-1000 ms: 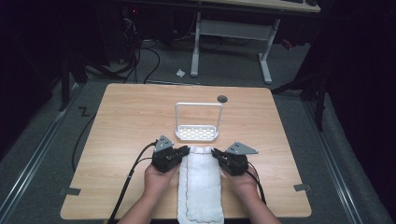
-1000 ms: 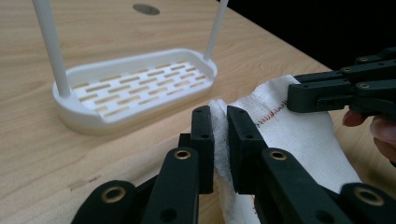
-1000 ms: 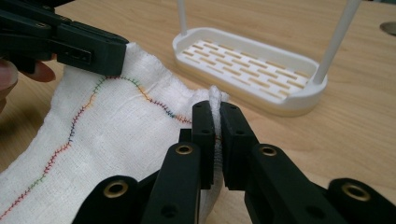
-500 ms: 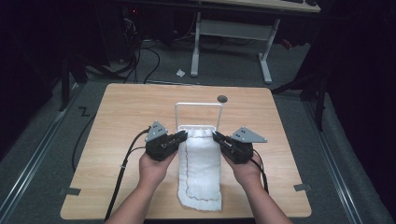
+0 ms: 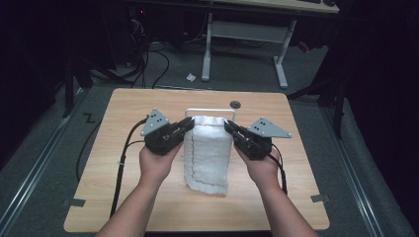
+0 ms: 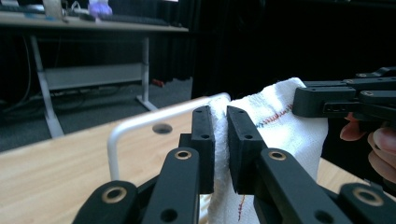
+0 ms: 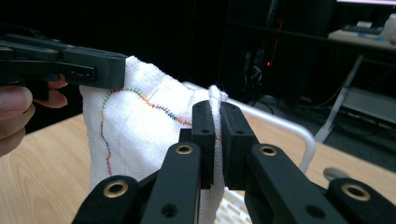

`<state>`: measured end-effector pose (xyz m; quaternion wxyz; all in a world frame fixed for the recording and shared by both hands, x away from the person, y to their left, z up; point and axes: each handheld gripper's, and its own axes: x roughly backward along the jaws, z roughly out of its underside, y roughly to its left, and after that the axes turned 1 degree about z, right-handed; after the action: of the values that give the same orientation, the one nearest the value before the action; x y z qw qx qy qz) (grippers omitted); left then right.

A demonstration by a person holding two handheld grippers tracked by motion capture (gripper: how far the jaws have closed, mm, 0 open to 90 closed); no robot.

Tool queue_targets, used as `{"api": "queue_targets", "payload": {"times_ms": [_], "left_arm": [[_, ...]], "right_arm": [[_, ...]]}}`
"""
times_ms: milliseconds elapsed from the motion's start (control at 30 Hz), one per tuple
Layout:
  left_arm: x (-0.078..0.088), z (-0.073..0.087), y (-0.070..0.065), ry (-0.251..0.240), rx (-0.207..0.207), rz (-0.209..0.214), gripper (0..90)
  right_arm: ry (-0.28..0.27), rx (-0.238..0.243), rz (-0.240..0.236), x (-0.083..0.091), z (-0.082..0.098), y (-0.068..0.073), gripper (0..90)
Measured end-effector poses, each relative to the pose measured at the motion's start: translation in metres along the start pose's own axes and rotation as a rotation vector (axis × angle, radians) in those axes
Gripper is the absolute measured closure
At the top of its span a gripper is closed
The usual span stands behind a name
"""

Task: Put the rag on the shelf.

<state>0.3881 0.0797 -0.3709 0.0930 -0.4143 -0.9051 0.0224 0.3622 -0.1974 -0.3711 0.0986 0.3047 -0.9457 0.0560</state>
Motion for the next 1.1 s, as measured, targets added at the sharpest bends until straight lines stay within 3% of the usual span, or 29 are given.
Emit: {"api": "queue_targets", "payload": {"times_ms": [167, 500, 933, 1100], "left_arm": [[0.005, -0.019, 0.001, -0.027, -0.023, -0.002, 82.3], [0.004, -0.051, 0.002, -0.062, -0.067, 0.004, 82.3], [-0.022, -0.063, 0.013, -0.06, -0.058, -0.018, 82.3], [-0.036, -0.071, 0.023, -0.046, -0.071, -0.03, 82.4]], "right_arm": [[-0.046, 0.002, 0.003, 0.003, -0.014, 0.001, 85.8], [-0.084, 0.004, 0.013, 0.004, -0.042, -0.007, 85.8], [-0.085, 0.029, 0.076, -0.006, -0.061, -0.023, 85.9], [-0.076, -0.01, 0.081, -0.019, -0.065, -0.037, 85.9]]}}
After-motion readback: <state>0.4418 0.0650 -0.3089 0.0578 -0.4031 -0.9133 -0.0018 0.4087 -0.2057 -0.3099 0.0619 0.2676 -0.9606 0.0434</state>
